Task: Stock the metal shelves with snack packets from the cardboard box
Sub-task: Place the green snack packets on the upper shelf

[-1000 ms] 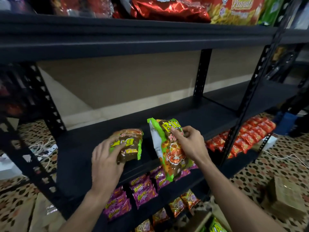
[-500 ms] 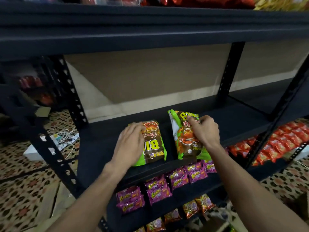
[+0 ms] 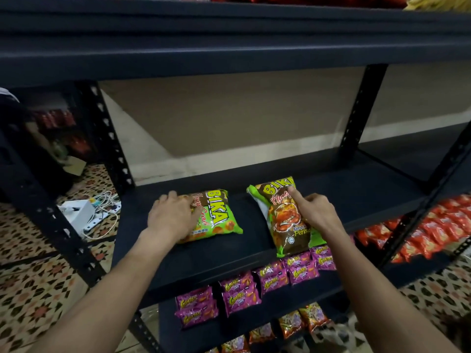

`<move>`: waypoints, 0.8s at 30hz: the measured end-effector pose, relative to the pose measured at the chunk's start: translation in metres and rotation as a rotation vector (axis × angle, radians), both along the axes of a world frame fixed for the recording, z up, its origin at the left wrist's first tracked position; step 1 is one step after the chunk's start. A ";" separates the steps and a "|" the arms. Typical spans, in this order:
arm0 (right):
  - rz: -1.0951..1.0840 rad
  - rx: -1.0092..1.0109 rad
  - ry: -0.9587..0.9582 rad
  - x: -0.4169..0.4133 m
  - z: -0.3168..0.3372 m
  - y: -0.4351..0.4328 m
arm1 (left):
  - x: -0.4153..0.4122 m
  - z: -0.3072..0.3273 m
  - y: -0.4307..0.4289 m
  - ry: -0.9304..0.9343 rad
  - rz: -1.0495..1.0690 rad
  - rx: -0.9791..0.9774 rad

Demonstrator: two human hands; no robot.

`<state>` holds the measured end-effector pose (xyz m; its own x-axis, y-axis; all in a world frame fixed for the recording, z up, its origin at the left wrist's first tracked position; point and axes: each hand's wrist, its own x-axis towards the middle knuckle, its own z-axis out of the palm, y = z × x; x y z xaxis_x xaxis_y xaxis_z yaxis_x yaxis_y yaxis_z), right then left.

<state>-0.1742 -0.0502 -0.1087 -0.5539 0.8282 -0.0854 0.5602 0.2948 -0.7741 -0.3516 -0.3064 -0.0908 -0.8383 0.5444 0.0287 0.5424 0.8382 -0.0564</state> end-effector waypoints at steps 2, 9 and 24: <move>0.006 -0.009 -0.019 -0.002 -0.002 0.002 | -0.006 0.004 0.003 -0.096 0.040 0.076; -0.083 -0.053 -0.056 -0.016 -0.010 0.006 | -0.011 0.005 0.000 -0.206 -0.454 0.300; -0.066 -0.108 -0.048 -0.030 -0.010 0.001 | -0.056 -0.010 0.007 -0.221 0.143 0.140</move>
